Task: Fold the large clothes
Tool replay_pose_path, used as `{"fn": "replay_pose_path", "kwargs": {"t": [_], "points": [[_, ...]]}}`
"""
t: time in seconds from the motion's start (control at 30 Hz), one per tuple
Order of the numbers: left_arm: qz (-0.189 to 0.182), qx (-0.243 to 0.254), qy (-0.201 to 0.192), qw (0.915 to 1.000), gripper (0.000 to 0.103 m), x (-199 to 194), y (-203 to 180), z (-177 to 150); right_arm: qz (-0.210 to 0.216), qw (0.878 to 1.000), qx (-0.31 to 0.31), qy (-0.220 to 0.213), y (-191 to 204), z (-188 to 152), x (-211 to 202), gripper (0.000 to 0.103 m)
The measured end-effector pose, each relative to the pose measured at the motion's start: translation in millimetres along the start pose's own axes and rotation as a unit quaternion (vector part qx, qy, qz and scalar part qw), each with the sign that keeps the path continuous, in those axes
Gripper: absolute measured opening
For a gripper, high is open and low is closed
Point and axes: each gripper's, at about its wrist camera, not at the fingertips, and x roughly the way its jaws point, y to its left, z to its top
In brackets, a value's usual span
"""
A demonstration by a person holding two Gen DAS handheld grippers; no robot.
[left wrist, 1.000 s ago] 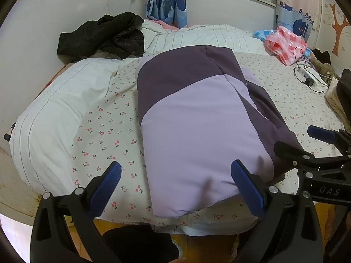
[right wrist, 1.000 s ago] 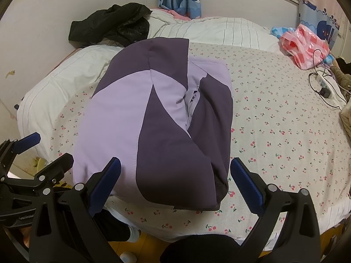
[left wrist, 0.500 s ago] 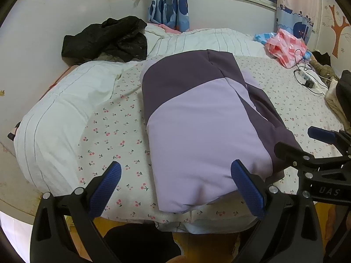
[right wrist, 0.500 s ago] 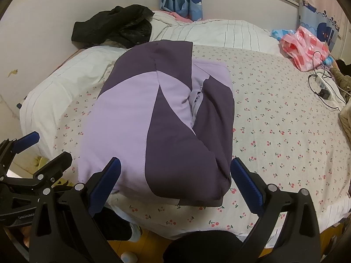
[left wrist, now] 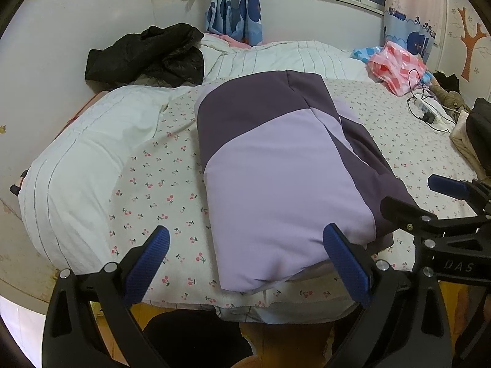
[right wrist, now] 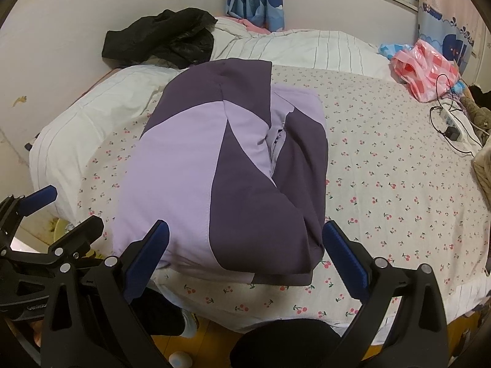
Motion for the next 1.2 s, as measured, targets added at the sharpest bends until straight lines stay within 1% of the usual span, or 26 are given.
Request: {"fn": "replay_pose_path", "kwargs": {"t": [0.47, 0.87, 1.2], "points": [[0.001, 0.002, 0.004, 1.0, 0.096, 4, -1, -1, -0.002, 1.0, 0.005, -0.001, -4, -1, 0, 0.096], [0.003, 0.003, 0.013, 0.9999, 0.096, 15, -3, 0, -0.002, 1.0, 0.012, 0.007, -8, -2, 11, 0.096], [0.002, 0.003, 0.011, 0.9999, 0.096, 15, -4, -1, -0.012, 1.0, 0.008, -0.003, -8, 0, 6, 0.096]]}}
